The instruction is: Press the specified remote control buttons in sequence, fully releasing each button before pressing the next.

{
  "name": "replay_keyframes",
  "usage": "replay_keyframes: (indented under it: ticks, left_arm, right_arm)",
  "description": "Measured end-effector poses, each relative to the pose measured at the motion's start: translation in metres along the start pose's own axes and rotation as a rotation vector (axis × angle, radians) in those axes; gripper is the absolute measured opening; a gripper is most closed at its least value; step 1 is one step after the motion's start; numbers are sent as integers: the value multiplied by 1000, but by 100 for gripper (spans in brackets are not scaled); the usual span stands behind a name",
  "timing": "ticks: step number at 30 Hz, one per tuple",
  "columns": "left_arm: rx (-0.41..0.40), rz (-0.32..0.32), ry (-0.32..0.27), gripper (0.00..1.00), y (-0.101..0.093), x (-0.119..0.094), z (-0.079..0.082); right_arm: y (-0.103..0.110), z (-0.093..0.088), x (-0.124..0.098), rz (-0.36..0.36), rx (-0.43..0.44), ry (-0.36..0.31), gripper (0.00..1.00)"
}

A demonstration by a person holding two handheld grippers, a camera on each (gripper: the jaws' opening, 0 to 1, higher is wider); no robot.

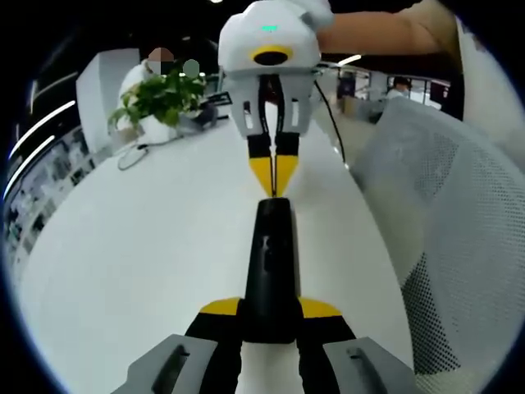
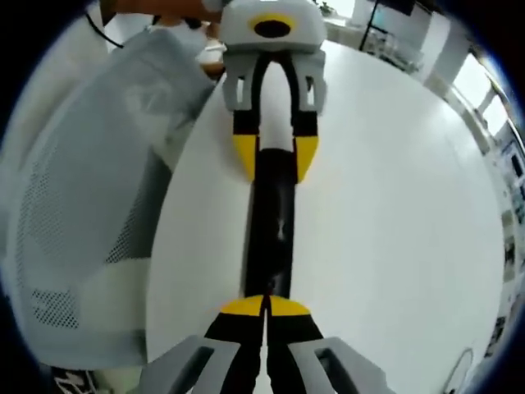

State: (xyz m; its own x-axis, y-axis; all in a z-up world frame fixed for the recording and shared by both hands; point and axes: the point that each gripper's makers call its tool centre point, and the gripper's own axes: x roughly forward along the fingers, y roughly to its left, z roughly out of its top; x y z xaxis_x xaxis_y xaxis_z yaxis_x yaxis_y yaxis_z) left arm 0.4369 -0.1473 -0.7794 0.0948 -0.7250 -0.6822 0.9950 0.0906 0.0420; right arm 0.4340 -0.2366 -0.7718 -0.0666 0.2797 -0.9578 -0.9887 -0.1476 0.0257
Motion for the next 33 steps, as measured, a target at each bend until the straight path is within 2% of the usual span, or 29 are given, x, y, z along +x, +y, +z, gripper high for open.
replay_keyframes:
  ticks: [21,33]
  left_arm:
    - [5,-1,-7,24,-1,-1,2]
    - [7,1,-7,24,-2,-2,3]
  right_arm:
    - [0,-2,1,40,-27,86,0]
    - [0,-3,1,38,-36,109,0]
